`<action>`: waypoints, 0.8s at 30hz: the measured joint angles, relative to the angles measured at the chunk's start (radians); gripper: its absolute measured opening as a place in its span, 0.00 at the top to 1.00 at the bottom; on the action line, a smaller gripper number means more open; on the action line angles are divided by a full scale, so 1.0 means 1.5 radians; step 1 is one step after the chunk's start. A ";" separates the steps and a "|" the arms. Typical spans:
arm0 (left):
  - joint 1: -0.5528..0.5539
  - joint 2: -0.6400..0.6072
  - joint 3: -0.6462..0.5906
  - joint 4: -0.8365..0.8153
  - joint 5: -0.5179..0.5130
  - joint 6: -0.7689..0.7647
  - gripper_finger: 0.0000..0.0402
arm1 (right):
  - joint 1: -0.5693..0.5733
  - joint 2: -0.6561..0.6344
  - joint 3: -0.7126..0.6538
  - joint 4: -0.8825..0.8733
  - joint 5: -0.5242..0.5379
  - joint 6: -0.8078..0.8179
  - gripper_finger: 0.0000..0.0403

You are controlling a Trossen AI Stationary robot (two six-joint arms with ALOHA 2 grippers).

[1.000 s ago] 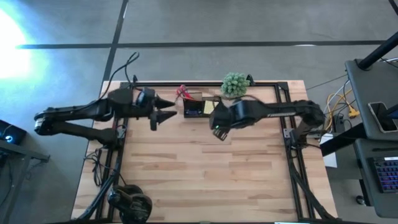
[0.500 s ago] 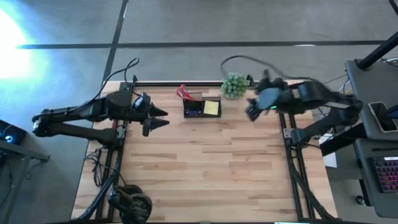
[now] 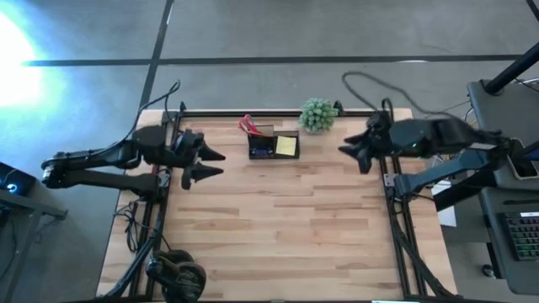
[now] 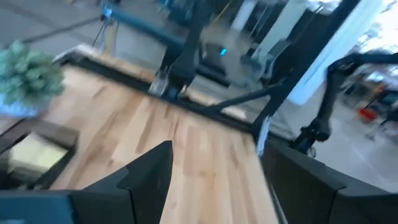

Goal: Pick and place office supplies into organizer
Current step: Return to Home Position

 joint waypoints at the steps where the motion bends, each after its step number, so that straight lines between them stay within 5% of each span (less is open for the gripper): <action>1: 0.000 -0.008 -0.023 0.036 0.006 0.000 0.41 | 0.003 -0.016 -0.047 0.045 -0.006 0.000 0.54; 9: -0.001 -0.090 -0.208 0.308 0.087 -0.020 0.41 | 0.005 -0.144 -0.334 0.388 -0.122 -0.035 0.54; 15: 0.000 -0.151 -0.293 0.324 0.086 -0.044 0.41 | 0.005 -0.250 -0.470 0.519 -0.124 -0.048 0.54; 24: 0.000 -0.289 -0.418 0.367 0.083 -0.068 0.41 | 0.005 -0.321 -0.639 0.775 -0.225 -0.073 0.54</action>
